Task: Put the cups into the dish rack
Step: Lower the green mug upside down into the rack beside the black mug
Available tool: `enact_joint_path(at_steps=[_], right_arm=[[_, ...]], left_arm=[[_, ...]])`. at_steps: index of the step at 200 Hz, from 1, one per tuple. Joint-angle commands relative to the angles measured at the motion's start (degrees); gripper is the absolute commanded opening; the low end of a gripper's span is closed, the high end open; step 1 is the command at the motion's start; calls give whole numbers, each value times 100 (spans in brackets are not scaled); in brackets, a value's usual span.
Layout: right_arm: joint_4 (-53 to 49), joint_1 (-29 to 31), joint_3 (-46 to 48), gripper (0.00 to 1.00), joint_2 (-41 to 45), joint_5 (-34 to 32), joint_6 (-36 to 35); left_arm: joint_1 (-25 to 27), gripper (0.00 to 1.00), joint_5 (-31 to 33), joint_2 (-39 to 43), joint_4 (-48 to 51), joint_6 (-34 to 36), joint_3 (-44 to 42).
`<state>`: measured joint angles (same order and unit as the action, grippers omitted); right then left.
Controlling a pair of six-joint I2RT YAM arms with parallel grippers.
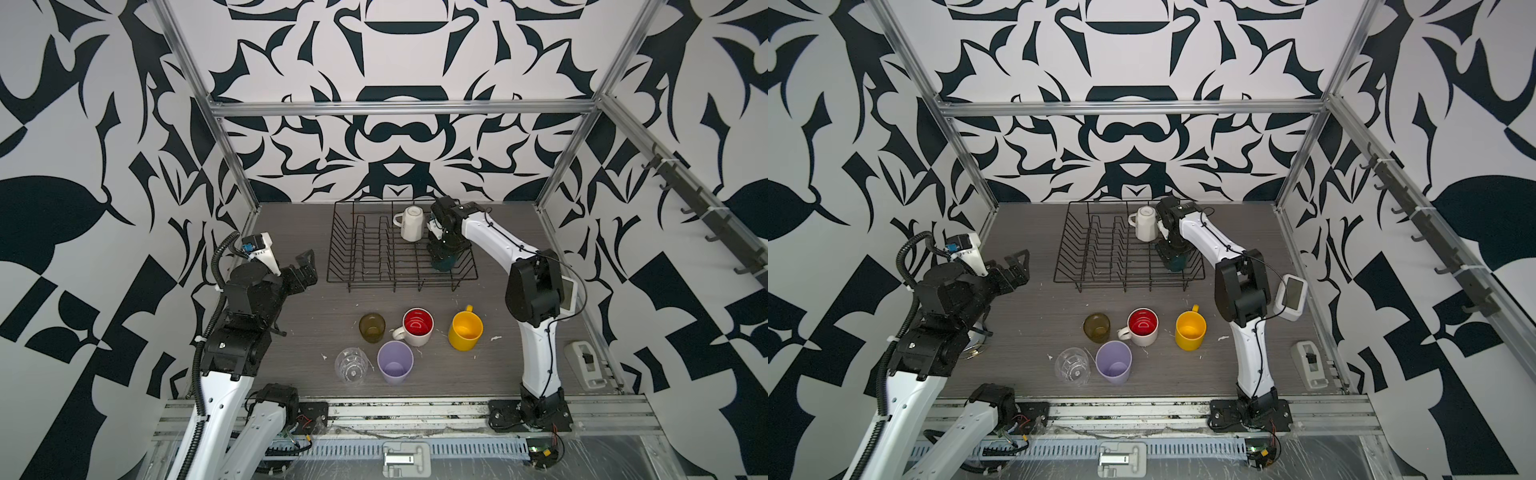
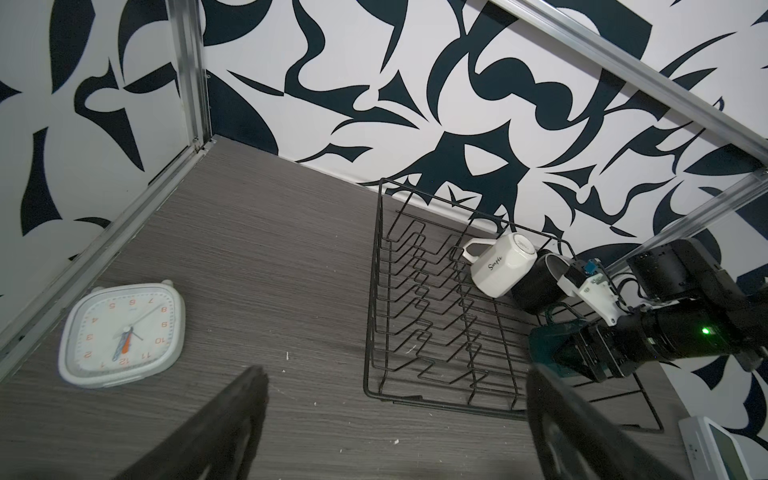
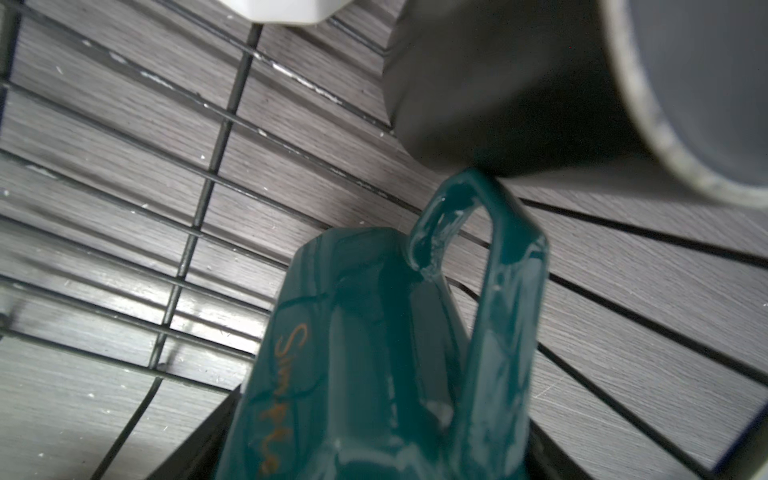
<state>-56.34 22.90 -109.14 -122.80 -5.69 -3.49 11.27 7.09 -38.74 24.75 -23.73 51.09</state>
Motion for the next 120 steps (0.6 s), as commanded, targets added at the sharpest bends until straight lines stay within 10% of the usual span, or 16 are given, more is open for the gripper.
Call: enact_joint_path(at_steps=[1,120], right_arm=[[332,-46,-290,54,99,-64,19],[58,-46,-591,73,72,84,94]], left_arm=[[-15,99,64,50,50,61,94],[-11,99,46,102,72,61,111]])
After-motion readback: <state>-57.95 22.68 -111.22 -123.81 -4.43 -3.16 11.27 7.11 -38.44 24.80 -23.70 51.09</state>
